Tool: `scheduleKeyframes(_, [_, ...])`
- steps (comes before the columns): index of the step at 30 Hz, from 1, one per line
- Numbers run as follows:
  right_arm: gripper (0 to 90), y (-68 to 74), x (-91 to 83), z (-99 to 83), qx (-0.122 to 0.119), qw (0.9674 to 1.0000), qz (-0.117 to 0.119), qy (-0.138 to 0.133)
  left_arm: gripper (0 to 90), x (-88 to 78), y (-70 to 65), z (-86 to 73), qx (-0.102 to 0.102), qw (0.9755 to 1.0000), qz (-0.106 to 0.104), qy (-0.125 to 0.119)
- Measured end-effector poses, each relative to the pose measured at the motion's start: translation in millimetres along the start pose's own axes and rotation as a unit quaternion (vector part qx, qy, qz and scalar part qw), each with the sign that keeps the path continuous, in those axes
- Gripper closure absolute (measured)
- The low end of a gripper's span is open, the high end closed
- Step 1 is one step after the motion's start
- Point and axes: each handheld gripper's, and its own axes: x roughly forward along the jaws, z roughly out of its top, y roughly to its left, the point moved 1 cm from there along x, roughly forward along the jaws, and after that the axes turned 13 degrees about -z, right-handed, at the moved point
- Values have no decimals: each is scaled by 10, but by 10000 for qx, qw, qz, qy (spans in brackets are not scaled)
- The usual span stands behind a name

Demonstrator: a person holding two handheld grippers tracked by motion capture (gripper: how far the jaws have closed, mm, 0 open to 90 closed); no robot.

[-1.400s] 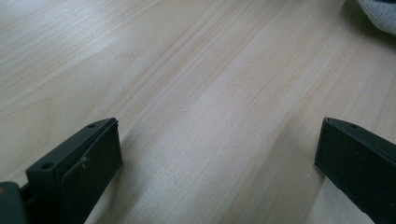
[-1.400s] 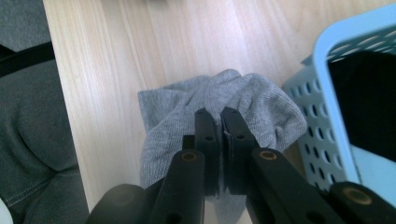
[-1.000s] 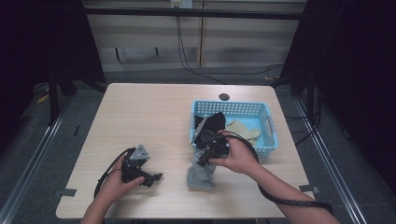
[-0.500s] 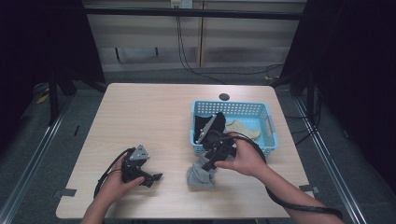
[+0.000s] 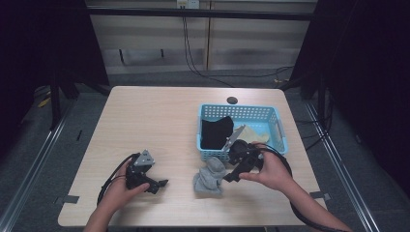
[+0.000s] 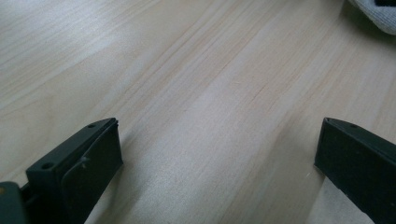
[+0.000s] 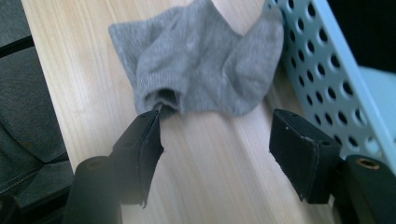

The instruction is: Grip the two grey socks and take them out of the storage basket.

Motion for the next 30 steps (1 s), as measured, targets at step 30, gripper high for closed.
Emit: scheduleKeyframes(30, [268, -40, 154, -847, 624, 9970, -306, -340, 0, 1, 0, 0, -3, 10000, 2, -4])
